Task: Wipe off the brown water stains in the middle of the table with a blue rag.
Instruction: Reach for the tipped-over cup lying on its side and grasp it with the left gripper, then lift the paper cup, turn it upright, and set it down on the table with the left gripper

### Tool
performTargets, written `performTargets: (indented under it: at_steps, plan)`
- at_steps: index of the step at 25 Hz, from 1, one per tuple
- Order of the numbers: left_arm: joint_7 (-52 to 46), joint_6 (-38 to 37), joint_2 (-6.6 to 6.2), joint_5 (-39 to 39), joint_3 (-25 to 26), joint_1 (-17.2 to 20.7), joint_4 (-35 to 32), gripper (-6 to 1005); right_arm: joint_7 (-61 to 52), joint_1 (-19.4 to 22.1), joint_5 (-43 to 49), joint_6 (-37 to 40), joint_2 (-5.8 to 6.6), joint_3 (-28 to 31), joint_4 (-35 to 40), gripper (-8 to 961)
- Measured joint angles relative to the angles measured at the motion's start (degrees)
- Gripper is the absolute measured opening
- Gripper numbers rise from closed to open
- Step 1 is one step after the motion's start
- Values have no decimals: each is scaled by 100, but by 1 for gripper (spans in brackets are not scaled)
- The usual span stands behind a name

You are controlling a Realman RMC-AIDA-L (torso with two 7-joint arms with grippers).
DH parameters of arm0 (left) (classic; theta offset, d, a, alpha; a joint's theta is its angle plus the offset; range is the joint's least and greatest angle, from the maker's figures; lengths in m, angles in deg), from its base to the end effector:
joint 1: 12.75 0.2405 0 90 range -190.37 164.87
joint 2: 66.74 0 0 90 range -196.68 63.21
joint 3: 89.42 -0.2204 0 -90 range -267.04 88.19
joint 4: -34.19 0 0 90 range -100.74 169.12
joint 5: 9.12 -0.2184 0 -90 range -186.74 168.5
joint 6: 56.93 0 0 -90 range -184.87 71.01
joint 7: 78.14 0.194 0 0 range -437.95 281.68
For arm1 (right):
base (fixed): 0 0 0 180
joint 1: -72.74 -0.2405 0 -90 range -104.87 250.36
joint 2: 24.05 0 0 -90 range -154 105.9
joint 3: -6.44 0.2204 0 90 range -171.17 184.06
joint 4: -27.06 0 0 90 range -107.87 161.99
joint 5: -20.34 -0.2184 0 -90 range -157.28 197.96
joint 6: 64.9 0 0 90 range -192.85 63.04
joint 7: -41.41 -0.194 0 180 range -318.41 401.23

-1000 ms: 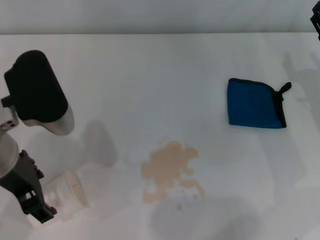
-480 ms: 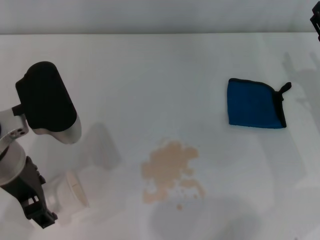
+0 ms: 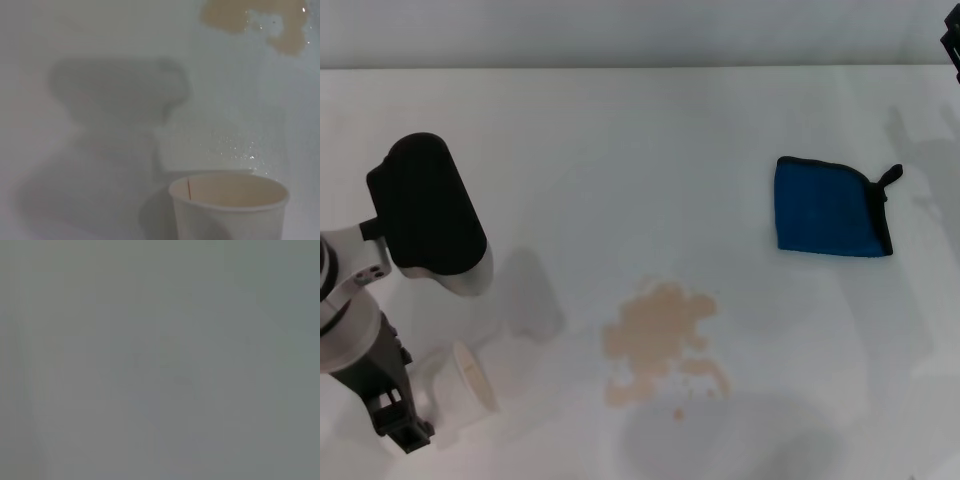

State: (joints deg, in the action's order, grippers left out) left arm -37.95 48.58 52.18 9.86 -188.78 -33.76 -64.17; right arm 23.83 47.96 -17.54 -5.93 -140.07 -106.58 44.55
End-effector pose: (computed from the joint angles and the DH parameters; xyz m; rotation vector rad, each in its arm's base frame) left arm -0.1983 0.2669 -0.0186 -2.6671 -0.5010 1.0771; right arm 0.2965 0.4047 0.0347 -1.4484 0.6950 0.8474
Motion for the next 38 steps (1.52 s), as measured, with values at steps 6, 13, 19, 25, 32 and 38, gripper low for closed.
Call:
performTargets:
  at_steps: [6, 13, 19, 25, 32, 38]
  plan:
    - [-2, -150, 0, 32, -32, -16, 170, 832, 0, 0, 0, 0, 0, 0, 5, 795]
    - [-2, -297, 0, 16, -117, -37, 361, 832, 0, -10, 0, 0, 0, 0, -2, 795]
    - [4, -413, 0, 18, -179, -48, 431, 832, 0, -8, 0, 0, 0, 0, -1, 795]
    - [21, -490, 0, 38, -182, -46, 439, 833, 1, 1, 0, 0, 0, 0, -1, 795]
    - [-49, -610, 9, 175, -98, -33, 408, 744, 0, 0, 0, 0, 0, 0, -18, 795]
    - [-93, -639, 9, 381, 463, -5, 225, 695, 0, 1, 0, 0, 0, 5, -22, 795]
